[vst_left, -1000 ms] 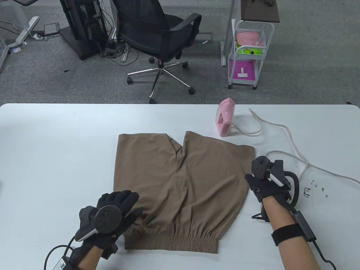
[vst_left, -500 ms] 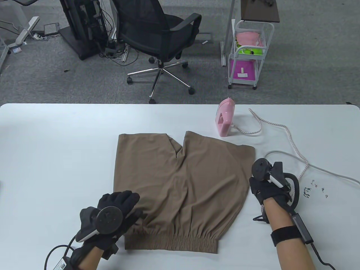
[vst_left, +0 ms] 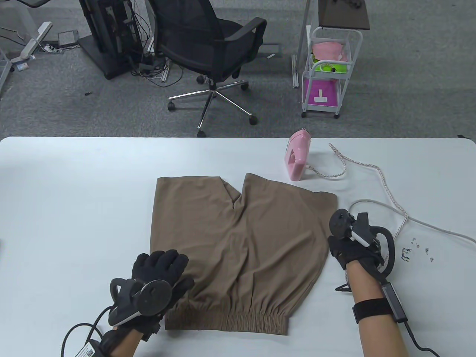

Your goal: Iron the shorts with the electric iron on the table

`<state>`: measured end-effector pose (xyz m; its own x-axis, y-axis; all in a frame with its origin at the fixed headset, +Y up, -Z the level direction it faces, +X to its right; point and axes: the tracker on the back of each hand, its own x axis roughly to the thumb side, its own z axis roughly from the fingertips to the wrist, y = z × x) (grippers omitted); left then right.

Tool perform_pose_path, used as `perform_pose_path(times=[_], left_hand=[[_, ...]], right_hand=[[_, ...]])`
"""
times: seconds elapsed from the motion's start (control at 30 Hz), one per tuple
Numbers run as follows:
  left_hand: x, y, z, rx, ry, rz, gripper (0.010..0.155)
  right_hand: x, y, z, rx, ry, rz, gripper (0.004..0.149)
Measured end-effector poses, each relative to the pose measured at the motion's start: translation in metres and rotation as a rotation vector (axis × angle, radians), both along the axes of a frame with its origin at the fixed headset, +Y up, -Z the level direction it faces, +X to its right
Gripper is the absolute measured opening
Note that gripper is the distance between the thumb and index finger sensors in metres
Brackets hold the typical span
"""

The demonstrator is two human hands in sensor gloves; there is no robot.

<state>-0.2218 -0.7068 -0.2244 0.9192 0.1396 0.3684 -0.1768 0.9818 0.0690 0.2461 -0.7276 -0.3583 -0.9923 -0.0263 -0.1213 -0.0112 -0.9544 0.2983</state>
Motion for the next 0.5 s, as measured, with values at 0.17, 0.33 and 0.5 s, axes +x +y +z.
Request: perform_pose_path(times=[0.17,0.33,0.5], left_hand=[[-0.0001,0.0002,0.0004,0.005,-0.002,0.000,0.061],[-0.0001,0.0015,0.0008,0.009,0.011,-0.010,0.061],[-0.0027,0.0069,0.0028,0.056,0.039,0.011,0.061]], right_hand=[[-0.0013,0.0004,-0.0001,-0.005,-0.001,0.014,0.062],[-0.0016,0.0013,0.0005,-0.052,-0.058,-0.066,0.067],[0.0068,0.0034,0.0023,-0.049,-0.067,-0.130,0.068]])
